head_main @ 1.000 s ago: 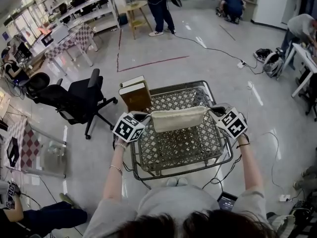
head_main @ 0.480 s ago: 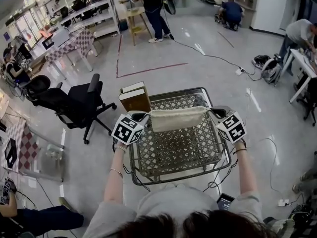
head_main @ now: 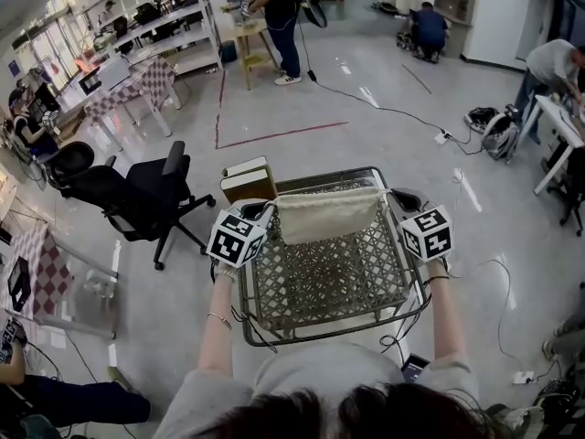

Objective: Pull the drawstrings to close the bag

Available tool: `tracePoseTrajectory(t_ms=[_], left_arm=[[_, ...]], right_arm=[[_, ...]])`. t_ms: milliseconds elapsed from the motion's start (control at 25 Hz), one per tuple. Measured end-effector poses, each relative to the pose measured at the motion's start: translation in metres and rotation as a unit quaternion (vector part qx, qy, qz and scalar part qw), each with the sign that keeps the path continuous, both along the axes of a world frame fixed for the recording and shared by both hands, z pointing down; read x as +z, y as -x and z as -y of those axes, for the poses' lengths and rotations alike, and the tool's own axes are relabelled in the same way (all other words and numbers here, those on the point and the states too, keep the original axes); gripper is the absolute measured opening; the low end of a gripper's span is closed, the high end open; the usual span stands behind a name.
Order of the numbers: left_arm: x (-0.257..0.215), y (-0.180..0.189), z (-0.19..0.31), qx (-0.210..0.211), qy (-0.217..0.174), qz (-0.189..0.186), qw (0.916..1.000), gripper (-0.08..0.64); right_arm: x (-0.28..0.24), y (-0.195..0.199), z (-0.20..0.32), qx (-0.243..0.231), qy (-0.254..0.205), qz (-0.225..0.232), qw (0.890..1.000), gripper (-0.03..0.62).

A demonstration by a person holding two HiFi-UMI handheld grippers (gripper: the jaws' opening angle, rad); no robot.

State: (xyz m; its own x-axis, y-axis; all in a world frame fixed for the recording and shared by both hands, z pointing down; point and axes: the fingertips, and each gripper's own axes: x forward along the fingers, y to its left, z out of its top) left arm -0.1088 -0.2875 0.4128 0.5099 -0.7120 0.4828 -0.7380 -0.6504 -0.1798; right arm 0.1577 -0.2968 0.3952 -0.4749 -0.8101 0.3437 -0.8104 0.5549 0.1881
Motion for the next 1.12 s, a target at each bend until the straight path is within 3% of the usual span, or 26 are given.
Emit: tracePoseTrajectory(t_ms=[800, 1120], left_arm=[[-0.018, 0.015, 0.005, -0.063, -0.043, -0.053, 0.9957, 0.021], [-0.024, 0.015, 0.003, -0.083, -0.047, -0.078, 0.9924, 0.021]], right_arm=[[-0.012, -0.004, 0.005, 0.078, -0.029, 0.081, 0.993, 0.023], [-0.011, -0.011, 0.006, 0.098, -0.029, 0.094, 0.990, 0.024]])
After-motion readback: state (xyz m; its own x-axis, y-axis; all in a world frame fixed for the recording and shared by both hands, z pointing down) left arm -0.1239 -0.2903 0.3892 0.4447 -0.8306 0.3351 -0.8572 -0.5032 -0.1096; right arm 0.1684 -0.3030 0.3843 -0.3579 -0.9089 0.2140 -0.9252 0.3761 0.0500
